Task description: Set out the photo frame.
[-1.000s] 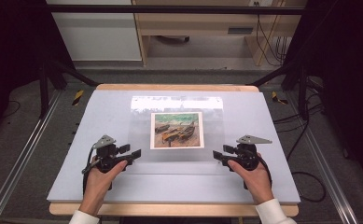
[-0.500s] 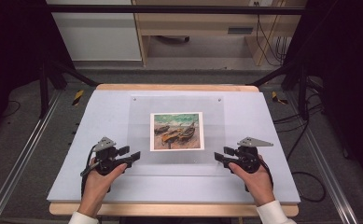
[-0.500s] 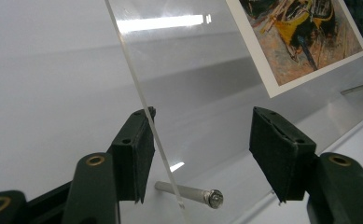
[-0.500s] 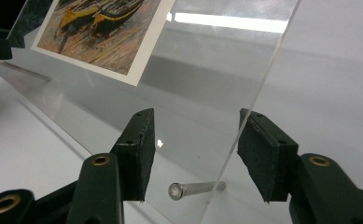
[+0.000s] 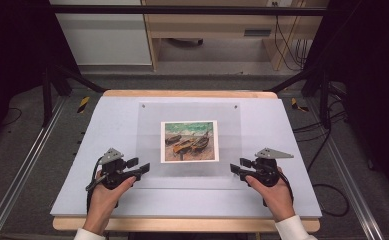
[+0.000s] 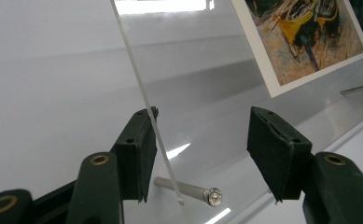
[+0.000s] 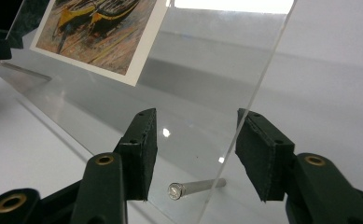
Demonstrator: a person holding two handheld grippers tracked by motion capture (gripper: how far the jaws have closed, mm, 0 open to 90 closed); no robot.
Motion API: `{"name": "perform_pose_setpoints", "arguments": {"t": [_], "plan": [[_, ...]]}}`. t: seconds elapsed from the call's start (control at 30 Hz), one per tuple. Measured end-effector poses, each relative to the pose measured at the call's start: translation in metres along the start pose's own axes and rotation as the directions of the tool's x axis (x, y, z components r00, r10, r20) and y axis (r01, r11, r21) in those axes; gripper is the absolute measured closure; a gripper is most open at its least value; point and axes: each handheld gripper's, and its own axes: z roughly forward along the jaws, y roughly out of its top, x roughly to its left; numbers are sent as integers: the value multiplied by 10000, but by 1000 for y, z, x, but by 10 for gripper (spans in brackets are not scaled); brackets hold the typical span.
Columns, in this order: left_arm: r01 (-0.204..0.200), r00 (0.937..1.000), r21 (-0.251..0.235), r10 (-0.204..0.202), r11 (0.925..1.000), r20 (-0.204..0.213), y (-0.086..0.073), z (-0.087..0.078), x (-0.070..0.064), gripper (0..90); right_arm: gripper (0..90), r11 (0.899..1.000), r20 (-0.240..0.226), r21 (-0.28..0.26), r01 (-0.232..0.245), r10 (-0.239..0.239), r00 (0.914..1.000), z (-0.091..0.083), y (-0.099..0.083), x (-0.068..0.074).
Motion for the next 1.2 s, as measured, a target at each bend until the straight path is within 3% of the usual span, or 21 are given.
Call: {"name": "perform_pose_setpoints", "arguments": {"t": [0.37, 1.2], "plan": [[-193, 9997, 25, 193, 9998, -175, -9, -10, -6, 499, 566, 9996, 194, -100, 251, -249, 9995, -9, -8, 7], [-303, 9978, -54, 299, 9995, -583, -19, -17, -15, 548, 627, 9996, 328, -175, 242, -236, 9992, -16, -19, 13]]}}
